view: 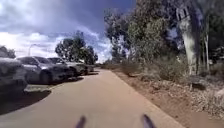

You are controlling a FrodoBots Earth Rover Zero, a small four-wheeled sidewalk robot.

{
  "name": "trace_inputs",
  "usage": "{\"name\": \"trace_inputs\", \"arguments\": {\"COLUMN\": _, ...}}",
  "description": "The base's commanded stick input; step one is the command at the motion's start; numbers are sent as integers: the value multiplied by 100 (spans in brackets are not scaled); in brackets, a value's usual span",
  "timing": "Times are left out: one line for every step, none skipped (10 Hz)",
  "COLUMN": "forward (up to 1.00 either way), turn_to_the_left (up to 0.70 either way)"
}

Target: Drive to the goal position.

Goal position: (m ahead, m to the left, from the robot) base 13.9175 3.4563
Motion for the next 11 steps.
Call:
{"name": "trace_inputs", "arguments": {"forward": 100, "turn_to_the_left": 0}}
{"name": "trace_inputs", "arguments": {"forward": 100, "turn_to_the_left": 0}}
{"name": "trace_inputs", "arguments": {"forward": 100, "turn_to_the_left": 0}}
{"name": "trace_inputs", "arguments": {"forward": 100, "turn_to_the_left": 0}}
{"name": "trace_inputs", "arguments": {"forward": 100, "turn_to_the_left": 7}}
{"name": "trace_inputs", "arguments": {"forward": 100, "turn_to_the_left": 40}}
{"name": "trace_inputs", "arguments": {"forward": 100, "turn_to_the_left": 7}}
{"name": "trace_inputs", "arguments": {"forward": 100, "turn_to_the_left": 0}}
{"name": "trace_inputs", "arguments": {"forward": 100, "turn_to_the_left": 0}}
{"name": "trace_inputs", "arguments": {"forward": 100, "turn_to_the_left": 0}}
{"name": "trace_inputs", "arguments": {"forward": 100, "turn_to_the_left": 0}}
